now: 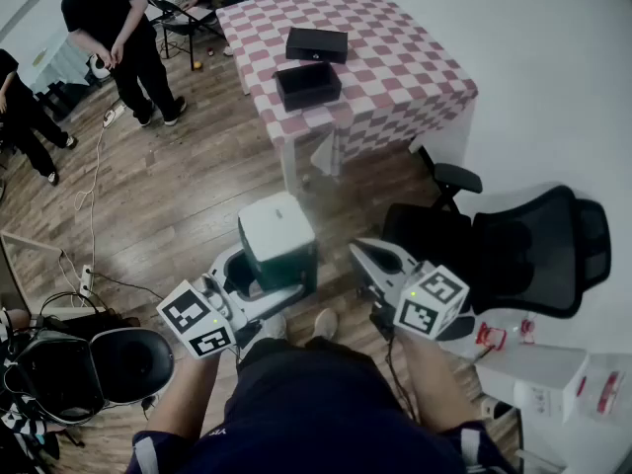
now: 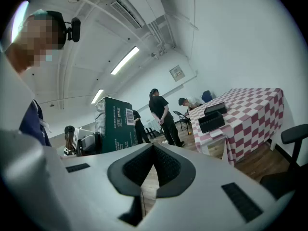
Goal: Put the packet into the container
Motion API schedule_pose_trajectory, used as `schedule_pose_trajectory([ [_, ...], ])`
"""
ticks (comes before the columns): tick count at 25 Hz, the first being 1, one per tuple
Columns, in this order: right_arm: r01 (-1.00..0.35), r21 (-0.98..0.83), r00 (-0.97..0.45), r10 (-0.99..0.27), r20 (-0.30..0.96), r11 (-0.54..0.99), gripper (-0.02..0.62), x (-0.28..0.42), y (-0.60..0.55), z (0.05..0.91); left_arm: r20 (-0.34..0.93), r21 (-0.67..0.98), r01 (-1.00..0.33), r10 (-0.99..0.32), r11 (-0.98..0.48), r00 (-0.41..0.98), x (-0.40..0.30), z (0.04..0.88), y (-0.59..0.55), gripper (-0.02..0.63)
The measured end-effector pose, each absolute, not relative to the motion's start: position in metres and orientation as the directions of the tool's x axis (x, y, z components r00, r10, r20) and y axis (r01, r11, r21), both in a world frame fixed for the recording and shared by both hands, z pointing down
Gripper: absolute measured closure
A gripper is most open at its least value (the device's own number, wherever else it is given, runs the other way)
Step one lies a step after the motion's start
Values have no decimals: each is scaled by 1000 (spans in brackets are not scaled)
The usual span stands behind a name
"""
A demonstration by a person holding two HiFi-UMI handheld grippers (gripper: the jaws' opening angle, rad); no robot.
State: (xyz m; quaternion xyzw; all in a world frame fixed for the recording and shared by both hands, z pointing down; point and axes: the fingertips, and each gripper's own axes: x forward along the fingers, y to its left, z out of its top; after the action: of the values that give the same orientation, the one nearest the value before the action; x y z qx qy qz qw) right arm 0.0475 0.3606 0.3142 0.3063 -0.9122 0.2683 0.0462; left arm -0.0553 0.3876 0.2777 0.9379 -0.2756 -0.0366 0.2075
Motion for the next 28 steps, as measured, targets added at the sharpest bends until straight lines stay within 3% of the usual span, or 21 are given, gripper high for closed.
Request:
schedule_pose_trajectory([
  [28,-598,-516,-791,-557,254,614,578,154,296,350,29,486,-522,-584,-701,811,12,306,329,187],
])
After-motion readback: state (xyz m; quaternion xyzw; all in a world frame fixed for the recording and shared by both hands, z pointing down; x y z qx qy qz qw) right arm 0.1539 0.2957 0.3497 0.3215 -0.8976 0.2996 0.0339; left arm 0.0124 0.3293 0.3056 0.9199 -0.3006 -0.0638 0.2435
